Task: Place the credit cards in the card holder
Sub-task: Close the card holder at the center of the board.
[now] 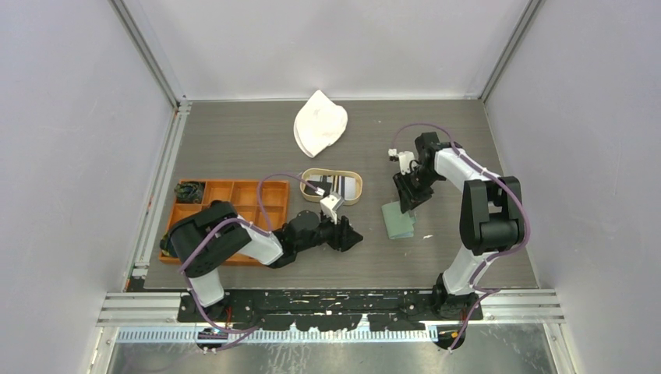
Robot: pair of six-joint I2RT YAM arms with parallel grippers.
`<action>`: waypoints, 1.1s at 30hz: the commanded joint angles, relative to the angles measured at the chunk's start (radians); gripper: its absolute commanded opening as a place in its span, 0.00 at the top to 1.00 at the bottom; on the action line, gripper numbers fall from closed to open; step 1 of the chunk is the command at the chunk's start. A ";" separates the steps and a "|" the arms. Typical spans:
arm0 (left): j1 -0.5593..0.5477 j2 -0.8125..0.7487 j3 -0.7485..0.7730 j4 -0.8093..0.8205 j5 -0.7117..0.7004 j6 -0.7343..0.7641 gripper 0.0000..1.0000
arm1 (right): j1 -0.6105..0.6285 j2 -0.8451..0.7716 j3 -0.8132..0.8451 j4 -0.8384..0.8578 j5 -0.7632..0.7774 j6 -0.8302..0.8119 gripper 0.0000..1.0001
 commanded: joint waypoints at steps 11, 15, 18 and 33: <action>0.001 -0.182 -0.084 0.097 0.013 0.096 0.51 | 0.005 0.111 0.064 -0.102 -0.147 -0.055 0.71; 0.001 -0.275 -0.143 0.052 0.047 0.134 0.50 | 0.054 0.101 0.063 -0.120 -0.184 -0.103 0.77; -0.001 -0.329 -0.193 0.032 0.076 0.140 0.51 | 0.143 0.071 0.051 -0.113 -0.195 -0.163 0.78; -0.033 -0.298 -0.345 0.382 0.063 0.213 0.33 | 0.363 -0.462 -0.112 0.143 -0.188 -0.340 0.40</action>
